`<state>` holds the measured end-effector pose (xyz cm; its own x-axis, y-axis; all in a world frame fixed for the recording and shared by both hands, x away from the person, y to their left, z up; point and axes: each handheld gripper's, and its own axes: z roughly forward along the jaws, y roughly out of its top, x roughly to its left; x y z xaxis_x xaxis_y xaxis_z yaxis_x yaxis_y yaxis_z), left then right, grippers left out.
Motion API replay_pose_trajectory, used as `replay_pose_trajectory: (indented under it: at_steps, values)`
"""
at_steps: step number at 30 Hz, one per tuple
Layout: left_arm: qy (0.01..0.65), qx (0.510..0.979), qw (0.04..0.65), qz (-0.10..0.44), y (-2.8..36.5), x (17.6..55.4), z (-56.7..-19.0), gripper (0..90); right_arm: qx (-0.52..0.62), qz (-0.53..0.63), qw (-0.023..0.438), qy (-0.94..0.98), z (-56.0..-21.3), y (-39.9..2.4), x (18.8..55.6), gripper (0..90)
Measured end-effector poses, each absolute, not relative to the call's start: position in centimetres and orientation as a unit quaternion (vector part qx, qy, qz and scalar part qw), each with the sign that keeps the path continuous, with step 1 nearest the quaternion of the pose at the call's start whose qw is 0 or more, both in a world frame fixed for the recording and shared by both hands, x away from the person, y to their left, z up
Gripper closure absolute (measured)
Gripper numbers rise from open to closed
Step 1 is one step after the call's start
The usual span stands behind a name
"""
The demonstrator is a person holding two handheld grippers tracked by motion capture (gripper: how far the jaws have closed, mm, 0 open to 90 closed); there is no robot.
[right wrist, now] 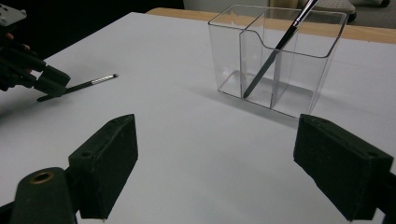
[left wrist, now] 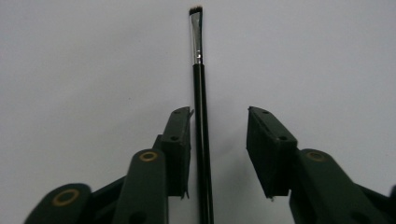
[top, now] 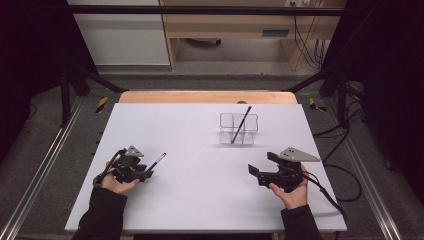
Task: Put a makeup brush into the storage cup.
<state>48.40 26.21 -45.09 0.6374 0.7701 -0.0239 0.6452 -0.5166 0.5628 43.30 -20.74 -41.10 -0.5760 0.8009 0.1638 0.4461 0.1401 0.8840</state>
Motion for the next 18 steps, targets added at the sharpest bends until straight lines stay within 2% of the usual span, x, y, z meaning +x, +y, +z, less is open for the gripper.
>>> replay_pose_trajectory:
  at_steps: [10,18]
  values:
    - [0.395,0.879,0.237,0.124,25.4,49.3,-44.1,39.3,0.425,0.502,0.175,0.733,-41.0,-20.7,43.4,14.8]
    - [0.385,0.893,0.196,0.123,24.3,50.2,-44.2,39.2,0.422,0.499,0.174,0.737,-40.9,-20.5,43.4,15.1]
